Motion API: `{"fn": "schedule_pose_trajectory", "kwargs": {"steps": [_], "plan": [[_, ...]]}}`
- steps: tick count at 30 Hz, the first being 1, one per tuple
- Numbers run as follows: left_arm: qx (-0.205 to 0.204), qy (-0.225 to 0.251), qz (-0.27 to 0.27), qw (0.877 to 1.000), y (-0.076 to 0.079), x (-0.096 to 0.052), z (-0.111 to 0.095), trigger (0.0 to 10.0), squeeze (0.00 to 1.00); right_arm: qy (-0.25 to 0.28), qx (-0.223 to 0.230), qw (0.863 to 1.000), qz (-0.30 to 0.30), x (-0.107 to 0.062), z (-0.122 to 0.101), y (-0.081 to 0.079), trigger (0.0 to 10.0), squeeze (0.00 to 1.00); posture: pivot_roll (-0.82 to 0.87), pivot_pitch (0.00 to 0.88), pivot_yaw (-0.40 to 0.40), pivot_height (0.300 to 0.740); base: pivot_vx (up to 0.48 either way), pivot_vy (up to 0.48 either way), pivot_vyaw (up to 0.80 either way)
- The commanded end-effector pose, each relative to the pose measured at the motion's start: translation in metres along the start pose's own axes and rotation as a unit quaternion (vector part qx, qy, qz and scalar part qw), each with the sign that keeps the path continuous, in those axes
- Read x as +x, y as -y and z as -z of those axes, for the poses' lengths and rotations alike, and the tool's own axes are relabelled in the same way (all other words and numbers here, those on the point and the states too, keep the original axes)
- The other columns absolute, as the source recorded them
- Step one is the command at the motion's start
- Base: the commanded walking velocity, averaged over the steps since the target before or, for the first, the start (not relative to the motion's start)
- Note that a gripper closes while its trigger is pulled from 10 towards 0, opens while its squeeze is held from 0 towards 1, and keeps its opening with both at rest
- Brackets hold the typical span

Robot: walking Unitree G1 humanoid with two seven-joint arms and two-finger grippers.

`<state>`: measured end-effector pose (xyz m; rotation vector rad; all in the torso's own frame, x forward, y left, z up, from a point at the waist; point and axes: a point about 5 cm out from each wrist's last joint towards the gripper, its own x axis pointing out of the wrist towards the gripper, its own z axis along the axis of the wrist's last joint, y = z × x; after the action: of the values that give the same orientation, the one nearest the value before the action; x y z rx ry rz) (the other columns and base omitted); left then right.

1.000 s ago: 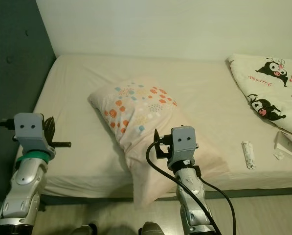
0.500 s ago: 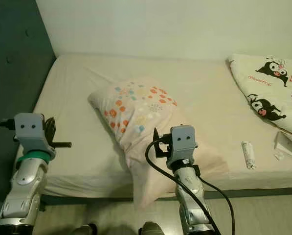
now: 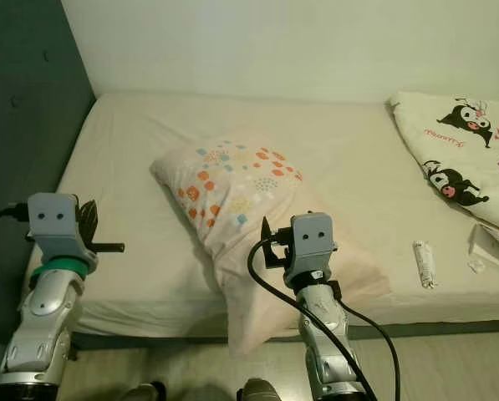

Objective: Clean up the room

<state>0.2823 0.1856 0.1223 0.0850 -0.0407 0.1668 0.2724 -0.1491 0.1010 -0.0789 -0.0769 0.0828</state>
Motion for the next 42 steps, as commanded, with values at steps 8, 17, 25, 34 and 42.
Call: {"fn": "schedule_pose_trajectory", "kwargs": {"steps": [8,17,25,34,42], "plan": [[0.001,-0.008,0.006,1.000,0.0029,-0.0012,0.0020,10.0,0.00,0.000,-0.004,1.000,0.004,0.0000,0.0011,-0.0003,10.0,0.00,-0.04,0.007,-0.032,0.720,0.000,0.000,0.00],[0.002,-0.008,0.009,1.000,0.0042,-0.0009,0.0018,10.0,0.00,-0.002,-0.006,1.000,0.004,-0.0010,0.0017,-0.0001,10.0,0.00,-0.04,0.006,-0.031,0.685,0.000,0.000,0.00],[0.003,-0.008,0.009,1.000,0.0045,-0.0005,0.0020,10.0,0.00,-0.002,-0.007,1.000,0.003,-0.0007,0.0017,0.0000,10.0,0.00,-0.04,0.004,-0.032,0.660,0.000,0.000,0.00],[0.002,-0.008,0.012,1.000,0.0054,-0.0006,0.0019,10.0,0.00,-0.002,-0.008,1.000,0.003,-0.0011,0.0016,0.0002,10.0,0.00,-0.04,0.004,-0.031,0.635,0.000,0.000,0.00],[0.003,-0.009,0.014,1.000,0.0056,-0.0008,0.0021,10.0,0.00,-0.003,-0.008,1.000,0.004,-0.0020,0.0020,-0.0003,10.0,0.00,-0.04,0.009,-0.027,0.605,0.000,0.000,0.00]]}}
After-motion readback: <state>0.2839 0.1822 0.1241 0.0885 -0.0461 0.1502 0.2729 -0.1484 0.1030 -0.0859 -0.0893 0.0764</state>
